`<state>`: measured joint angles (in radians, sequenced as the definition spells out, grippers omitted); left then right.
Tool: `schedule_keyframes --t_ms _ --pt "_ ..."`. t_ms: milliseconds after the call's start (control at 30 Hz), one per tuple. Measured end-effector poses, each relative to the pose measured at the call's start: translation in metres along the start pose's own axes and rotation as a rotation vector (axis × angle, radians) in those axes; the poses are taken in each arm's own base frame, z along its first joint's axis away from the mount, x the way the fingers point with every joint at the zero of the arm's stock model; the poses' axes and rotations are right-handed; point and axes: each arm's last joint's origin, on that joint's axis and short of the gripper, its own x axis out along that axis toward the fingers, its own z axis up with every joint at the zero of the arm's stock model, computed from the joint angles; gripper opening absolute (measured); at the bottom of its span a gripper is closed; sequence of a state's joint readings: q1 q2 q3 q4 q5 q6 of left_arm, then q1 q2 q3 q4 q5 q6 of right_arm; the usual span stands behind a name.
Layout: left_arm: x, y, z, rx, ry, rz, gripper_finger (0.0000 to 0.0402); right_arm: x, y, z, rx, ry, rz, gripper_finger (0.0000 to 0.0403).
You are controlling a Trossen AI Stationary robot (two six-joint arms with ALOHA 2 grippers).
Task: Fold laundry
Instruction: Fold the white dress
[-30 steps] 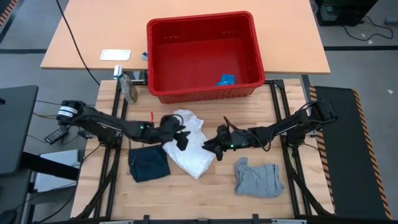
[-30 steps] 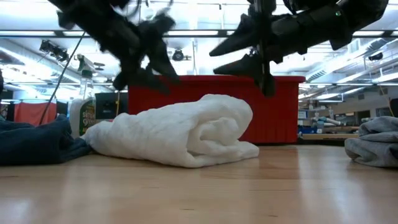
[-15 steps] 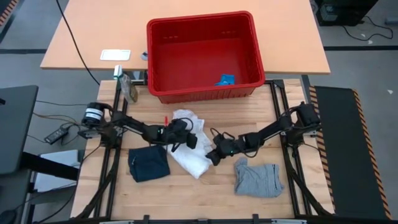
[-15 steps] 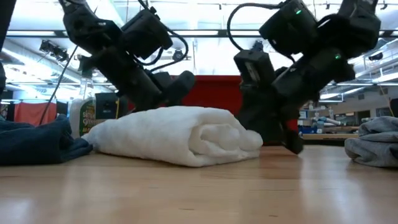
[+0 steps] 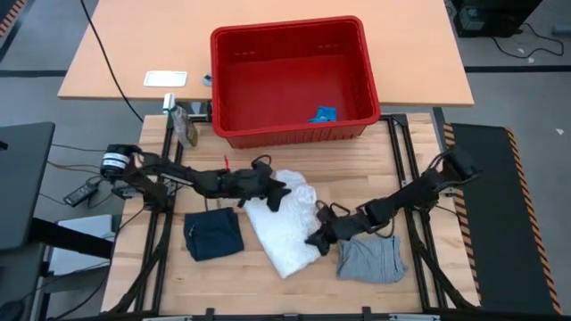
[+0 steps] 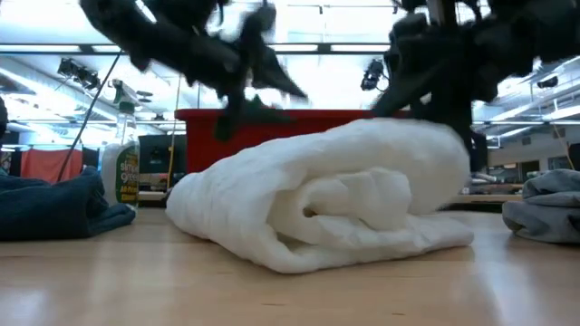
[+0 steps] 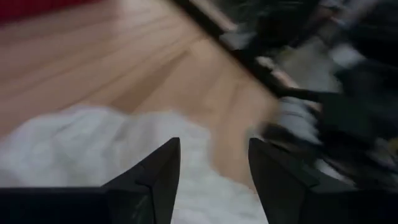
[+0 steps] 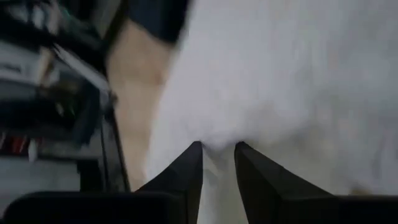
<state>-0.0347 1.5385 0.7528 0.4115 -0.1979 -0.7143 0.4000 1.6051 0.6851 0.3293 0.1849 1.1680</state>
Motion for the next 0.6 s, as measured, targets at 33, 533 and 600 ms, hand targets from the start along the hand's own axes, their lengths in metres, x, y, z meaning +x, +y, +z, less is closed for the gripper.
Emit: schedule_keyframes --t_ms 33,533,600 --pt "-0.006 -0.006 0.004 0.025 -0.009 -0.028 0.0192 -0.005 0.002 0.004 -0.013 -0.039 -0.010 0.0103" --pt "-0.048 -0.064 -0.019 0.195 0.163 -0.449 0.0192 -0.063 0.005 -0.022 -0.081 0.493 -0.077 0.0089" --pt "-0.043 -0.064 -0.027 0.188 0.150 -0.389 0.0192 -0.060 -0.007 -0.032 -0.104 0.524 -0.208 0.0082"
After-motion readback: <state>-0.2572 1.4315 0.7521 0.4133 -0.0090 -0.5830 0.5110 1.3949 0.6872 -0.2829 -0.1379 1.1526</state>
